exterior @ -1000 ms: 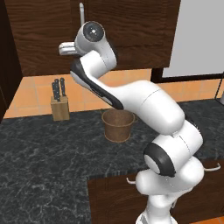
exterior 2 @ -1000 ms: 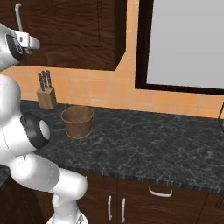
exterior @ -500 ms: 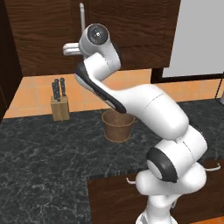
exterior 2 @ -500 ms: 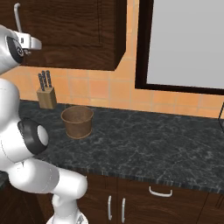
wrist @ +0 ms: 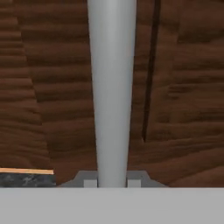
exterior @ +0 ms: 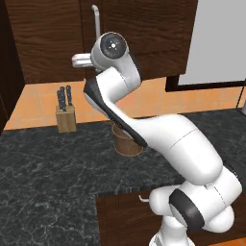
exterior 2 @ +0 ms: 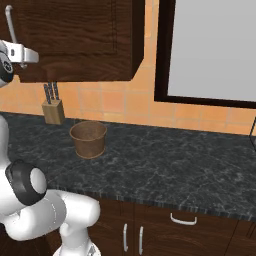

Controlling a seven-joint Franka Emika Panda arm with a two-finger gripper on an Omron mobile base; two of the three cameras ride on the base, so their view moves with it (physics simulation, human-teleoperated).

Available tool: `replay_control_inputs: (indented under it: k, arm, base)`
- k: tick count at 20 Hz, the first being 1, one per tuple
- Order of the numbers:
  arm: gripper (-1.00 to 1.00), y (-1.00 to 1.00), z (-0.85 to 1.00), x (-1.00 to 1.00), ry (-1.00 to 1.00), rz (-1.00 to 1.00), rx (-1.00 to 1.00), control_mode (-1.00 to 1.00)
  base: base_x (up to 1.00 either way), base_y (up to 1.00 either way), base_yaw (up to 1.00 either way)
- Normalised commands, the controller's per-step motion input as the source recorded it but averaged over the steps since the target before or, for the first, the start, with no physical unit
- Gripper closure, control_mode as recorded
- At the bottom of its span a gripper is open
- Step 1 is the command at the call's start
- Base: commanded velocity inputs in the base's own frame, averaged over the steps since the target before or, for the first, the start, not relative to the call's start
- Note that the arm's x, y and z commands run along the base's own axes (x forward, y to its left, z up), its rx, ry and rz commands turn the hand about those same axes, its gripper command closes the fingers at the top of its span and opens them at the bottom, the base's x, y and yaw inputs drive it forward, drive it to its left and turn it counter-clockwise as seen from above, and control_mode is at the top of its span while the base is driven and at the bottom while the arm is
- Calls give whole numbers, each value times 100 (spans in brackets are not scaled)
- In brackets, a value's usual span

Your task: Open the cabinet, pick up the bread from the cabinet and place it in the basket. Then move the basket to the dining counter.

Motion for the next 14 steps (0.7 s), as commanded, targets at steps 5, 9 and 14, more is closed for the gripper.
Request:
replay_control_inputs:
  k: [5,9,14]
  arm:
    - [100,-24,16,-97,0,-8,0,-100]
    - [100,-40,2,-88,0,-8,0,-100]
    - [100,-49,4,-72,0,-10,0,-100]
  base:
    - [0,0,0]
    - [0,0,0]
    - [0,0,0]
